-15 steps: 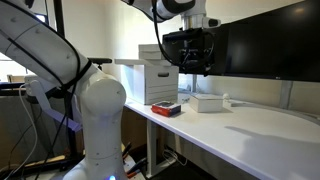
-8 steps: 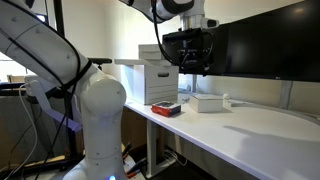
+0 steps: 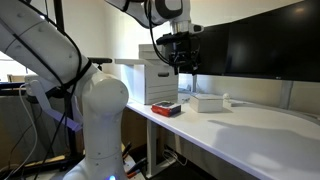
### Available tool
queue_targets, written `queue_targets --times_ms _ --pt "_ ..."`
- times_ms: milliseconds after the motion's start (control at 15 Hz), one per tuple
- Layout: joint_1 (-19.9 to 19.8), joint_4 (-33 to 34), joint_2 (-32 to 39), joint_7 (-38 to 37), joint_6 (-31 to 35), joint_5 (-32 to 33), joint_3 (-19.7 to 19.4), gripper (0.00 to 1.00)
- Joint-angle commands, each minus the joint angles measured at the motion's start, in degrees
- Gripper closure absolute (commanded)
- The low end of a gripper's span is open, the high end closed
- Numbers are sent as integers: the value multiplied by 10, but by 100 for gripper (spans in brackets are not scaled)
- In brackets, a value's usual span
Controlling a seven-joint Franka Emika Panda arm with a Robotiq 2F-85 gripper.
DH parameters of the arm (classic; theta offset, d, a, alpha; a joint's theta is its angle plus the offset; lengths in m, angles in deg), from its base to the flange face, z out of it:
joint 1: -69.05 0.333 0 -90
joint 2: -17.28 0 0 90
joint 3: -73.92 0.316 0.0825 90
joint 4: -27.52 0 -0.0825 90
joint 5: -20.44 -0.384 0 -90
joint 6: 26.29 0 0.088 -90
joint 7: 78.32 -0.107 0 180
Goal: Pick up the two box and put them on the table
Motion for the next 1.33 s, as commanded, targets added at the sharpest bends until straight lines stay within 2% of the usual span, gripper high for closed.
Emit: queue_targets --times_ms 0,333,600,1000,1267 --pt "0 -9 2 -64 7 -19 31 0" --pt "12 -14 -7 -148 2 -65 72 0" --pt "36 -5 0 -183 5 -92 111 0" --pt "80 -16 19 -213 2 -120 164 0" --pt "91 -27 24 -220 -2 -120 172 0"
